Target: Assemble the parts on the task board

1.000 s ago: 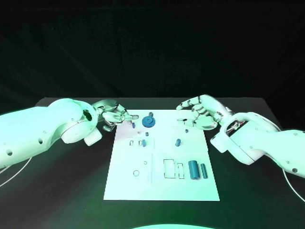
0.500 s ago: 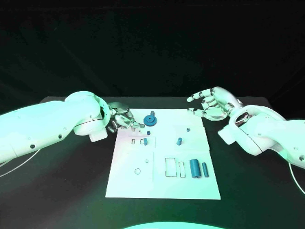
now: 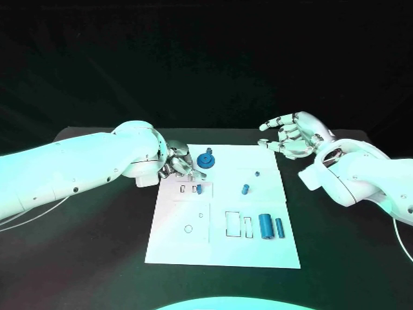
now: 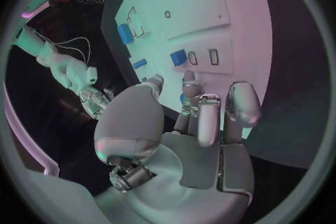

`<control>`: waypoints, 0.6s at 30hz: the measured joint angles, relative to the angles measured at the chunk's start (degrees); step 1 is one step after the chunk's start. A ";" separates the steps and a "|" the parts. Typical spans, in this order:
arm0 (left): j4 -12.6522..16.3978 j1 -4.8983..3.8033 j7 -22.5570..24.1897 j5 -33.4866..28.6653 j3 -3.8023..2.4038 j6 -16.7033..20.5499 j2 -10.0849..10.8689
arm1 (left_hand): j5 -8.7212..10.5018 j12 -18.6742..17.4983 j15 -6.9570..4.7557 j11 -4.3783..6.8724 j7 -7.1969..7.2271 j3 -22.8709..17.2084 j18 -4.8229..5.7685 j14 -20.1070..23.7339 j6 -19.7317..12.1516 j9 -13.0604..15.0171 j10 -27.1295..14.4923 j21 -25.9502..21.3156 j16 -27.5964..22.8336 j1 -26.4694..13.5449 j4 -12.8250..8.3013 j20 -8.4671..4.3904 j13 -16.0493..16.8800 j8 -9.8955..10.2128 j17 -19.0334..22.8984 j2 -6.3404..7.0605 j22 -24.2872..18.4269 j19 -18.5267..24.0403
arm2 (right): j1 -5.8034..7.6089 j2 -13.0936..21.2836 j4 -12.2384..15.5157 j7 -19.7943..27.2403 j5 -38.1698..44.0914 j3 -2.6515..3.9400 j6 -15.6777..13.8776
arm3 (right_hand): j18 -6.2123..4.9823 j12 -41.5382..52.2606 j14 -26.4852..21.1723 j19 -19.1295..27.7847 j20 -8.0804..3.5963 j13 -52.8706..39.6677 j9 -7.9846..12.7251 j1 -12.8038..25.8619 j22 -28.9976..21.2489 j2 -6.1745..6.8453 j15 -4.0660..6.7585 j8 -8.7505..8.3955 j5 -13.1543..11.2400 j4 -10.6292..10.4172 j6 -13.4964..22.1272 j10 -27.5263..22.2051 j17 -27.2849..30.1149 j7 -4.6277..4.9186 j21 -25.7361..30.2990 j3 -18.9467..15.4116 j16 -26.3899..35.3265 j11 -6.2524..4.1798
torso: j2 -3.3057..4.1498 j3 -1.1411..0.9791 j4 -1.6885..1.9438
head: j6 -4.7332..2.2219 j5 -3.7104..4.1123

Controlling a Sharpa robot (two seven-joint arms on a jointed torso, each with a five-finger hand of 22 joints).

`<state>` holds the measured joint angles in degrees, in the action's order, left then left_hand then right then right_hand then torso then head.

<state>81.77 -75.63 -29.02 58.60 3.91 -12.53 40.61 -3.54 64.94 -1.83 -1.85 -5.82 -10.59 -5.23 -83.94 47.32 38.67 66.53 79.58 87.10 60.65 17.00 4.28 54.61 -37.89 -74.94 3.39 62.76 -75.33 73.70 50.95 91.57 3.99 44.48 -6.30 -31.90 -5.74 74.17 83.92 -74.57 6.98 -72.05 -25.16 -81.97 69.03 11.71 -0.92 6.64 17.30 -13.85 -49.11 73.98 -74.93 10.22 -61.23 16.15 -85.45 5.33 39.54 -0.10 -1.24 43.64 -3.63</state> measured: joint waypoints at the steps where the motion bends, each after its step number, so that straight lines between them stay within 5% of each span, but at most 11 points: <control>1: -0.15 -0.03 -0.07 0.13 0.06 -0.28 -0.22 | 0.00 0.00 0.00 0.00 0.00 0.00 -0.01 0.00 0.00 0.00 0.00 0.00 0.00 0.00 0.00 0.00 0.00 0.00 0.00 0.00 0.00 0.00 | 0.01 -0.04 -0.04 0.14 -0.32 0.00 -0.38 | -0.01 0.00 0.00 0.03 -0.03 0.03 -0.01 0.00 -0.03 0.00 0.00 0.00 0.04 0.00 0.00 0.00 0.00 0.00 0.12 0.00 0.10 0.00 | 0.01 0.01 0.00 | 0.09 0.03; 18: -1.36 -0.06 -0.75 0.90 0.52 -3.74 -1.59 | 0.00 0.00 0.00 0.00 0.00 0.00 -0.01 0.00 0.00 0.06 0.01 0.01 0.00 0.00 0.00 0.00 0.00 0.00 0.01 0.00 -0.09 0.00 | 0.05 -0.37 0.32 0.93 -2.47 -0.01 -2.67 | 0.00 -0.20 0.00 0.40 0.00 0.22 -0.07 0.00 -0.37 0.00 0.00 0.23 0.34 -0.38 0.00 0.00 0.01 0.00 0.59 0.07 0.32 -0.01 | 0.10 -0.06 -0.19 | 0.74 0.38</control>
<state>80.41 -75.69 -29.77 59.50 4.43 -16.27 39.02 -3.54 64.94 -1.83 -1.85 -5.82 -10.60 -5.23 -83.94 47.32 38.73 66.54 79.58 87.11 60.65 17.00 4.29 54.61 -37.89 -74.93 3.39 62.66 -75.33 73.75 50.58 91.89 4.92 42.01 -6.31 -34.57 -5.74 73.97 83.92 -74.17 6.98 -71.83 -25.22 -81.97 68.66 11.71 -0.92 6.87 17.64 -14.24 -49.11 73.98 -74.91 10.22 -60.64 16.22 -85.12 5.31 39.64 -0.16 -1.43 44.37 -3.25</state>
